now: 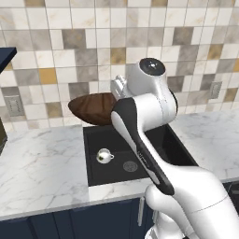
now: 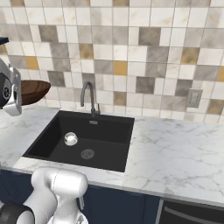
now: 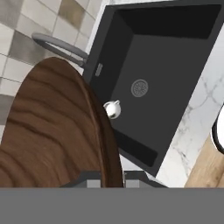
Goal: Pick the mug and place it in the sink. Pick the bowl and place it in the open cabinet and then close the cabinet.
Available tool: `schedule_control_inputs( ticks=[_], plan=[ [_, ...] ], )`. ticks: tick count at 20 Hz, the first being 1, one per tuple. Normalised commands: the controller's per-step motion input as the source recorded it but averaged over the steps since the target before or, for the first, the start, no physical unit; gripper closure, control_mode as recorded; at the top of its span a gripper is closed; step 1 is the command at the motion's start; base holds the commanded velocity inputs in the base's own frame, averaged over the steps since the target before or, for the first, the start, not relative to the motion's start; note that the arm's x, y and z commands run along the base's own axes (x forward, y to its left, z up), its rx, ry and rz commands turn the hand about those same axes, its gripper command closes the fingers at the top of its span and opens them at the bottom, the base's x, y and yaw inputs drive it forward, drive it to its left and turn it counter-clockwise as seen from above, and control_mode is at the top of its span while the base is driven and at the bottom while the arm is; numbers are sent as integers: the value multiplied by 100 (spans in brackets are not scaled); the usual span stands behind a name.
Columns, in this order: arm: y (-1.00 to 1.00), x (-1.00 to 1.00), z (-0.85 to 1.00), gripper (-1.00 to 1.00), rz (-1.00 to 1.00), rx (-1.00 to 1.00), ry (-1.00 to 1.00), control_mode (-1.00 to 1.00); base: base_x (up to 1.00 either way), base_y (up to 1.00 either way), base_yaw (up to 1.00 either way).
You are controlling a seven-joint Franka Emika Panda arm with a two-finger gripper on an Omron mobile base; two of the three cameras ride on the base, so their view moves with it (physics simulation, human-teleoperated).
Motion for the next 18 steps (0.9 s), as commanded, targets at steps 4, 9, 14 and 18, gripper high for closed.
schedule_control_inputs(
  ticks=[4, 9, 14, 18],
  plan=[
    [-28, -28, 34, 100, -12, 1, 0, -100, 0, 0, 0],
    [-32, -33, 26, 100, -16, 2, 0, -100, 0, 0, 0],
    [-28, -43, 11, 100, -13, 0, -2, -100, 0, 0, 0],
    [-26, -30, 5, 100, -8, 2, 0, -100, 0, 0, 0]
  ],
)
